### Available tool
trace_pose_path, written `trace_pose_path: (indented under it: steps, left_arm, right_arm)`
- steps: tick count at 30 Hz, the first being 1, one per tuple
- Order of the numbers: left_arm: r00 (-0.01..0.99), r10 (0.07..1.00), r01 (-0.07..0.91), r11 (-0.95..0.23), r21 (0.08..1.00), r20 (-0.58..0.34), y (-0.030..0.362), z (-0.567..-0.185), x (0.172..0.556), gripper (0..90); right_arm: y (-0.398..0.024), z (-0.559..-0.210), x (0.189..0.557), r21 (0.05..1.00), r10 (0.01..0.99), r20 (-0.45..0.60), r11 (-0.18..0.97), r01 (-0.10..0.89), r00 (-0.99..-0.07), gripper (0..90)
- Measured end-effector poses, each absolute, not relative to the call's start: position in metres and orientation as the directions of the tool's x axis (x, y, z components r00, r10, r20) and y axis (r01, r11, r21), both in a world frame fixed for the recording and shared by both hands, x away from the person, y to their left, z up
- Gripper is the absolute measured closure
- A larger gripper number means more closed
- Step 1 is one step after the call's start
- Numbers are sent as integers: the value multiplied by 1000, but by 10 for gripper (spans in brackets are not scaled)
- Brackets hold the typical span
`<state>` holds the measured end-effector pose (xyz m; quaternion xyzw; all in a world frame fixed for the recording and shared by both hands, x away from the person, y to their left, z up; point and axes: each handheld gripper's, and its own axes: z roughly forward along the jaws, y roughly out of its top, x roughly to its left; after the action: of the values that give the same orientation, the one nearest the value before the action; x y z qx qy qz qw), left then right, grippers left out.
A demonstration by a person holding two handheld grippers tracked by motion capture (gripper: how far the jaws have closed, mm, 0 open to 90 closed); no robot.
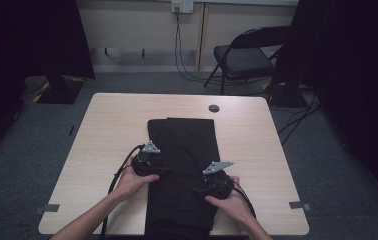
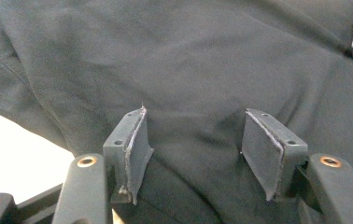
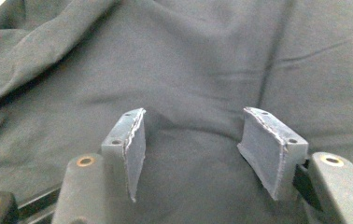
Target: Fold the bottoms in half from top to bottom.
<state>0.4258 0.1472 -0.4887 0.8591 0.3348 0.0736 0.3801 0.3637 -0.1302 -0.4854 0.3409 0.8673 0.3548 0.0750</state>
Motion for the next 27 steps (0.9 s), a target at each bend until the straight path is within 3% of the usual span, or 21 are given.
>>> trace_pose_path:
  steps: [8,15,17,21,27]
  left_arm:
    - [822,555,476,-551,685,-124,140,-487,397,389]
    - [851,494,481,-594,645,-180,144,-481,378,471]
    - [848,502,468,-559,684,-170,149,-473,376,486]
    - [791,583,506,-457,731,-184,168,-454,400,474]
    - [674,710,569,-325,755,-202,190,-451,450,459]
  right_arm:
    - [-139,-483,333,651,639,125,524,549,-759,395]
    - [-144,-480,304,624,614,202,520,584,-763,396]
    - [-143,-477,300,631,601,204,523,573,-773,408]
    - [-154,-455,326,711,638,193,433,554,-746,402]
    - [-168,-439,404,744,749,127,362,562,-650,348]
